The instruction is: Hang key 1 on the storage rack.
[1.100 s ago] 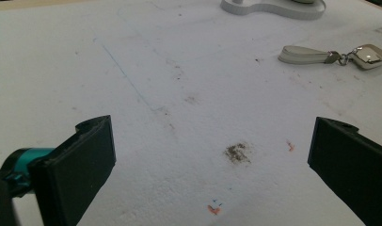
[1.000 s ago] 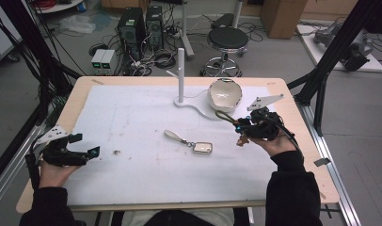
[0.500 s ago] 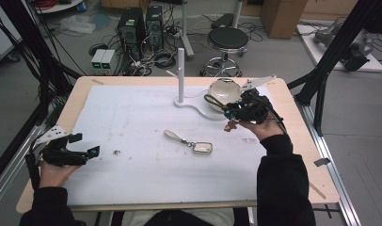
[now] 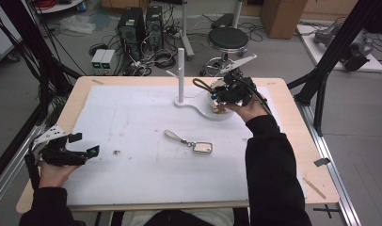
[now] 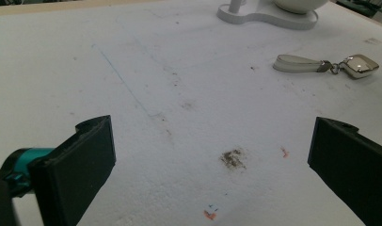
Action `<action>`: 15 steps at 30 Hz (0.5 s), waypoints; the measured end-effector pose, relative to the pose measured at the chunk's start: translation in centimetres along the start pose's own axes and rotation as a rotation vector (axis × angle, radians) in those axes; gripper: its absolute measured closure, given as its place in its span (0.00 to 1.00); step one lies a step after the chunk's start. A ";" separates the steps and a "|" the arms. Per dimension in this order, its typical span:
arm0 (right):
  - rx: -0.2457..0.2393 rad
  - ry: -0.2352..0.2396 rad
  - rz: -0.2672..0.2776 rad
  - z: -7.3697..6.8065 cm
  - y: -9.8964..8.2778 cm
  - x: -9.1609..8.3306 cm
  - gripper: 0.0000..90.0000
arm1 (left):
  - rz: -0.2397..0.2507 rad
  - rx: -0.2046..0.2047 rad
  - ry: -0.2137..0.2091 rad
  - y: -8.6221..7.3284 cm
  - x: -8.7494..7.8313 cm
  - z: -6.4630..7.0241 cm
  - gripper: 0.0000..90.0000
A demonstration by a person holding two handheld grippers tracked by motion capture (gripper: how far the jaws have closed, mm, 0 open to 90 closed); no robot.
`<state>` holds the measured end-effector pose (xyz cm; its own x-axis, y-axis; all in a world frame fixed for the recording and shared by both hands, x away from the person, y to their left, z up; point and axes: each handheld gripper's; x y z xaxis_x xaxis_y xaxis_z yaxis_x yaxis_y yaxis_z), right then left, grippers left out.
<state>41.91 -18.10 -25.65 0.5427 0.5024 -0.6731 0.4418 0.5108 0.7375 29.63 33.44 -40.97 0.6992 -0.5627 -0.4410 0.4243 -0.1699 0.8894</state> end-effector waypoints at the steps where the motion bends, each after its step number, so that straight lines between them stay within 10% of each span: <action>1: 0.002 0.001 -0.003 -0.1 0.3 0.1 0.80 | 0.000 -0.001 0.001 0.0 0.0 0.0 0.02; 15: -0.025 -0.018 0.000 -0.5 3.3 1.5 0.80 | 0.002 -0.009 -0.007 -0.1 0.0 -0.2 0.02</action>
<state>43.79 -15.29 -24.31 0.5556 0.4897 -0.6719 0.4240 0.5283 0.7356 29.68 33.64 -41.05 0.6958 -0.5687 -0.4386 0.4281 -0.1620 0.8891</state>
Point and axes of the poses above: each handheld gripper's, and its own axes: x roughly forward along the jaws, y roughly out of its top, z roughly to its right, and after that the axes turned 2 degrees about x, right-handed
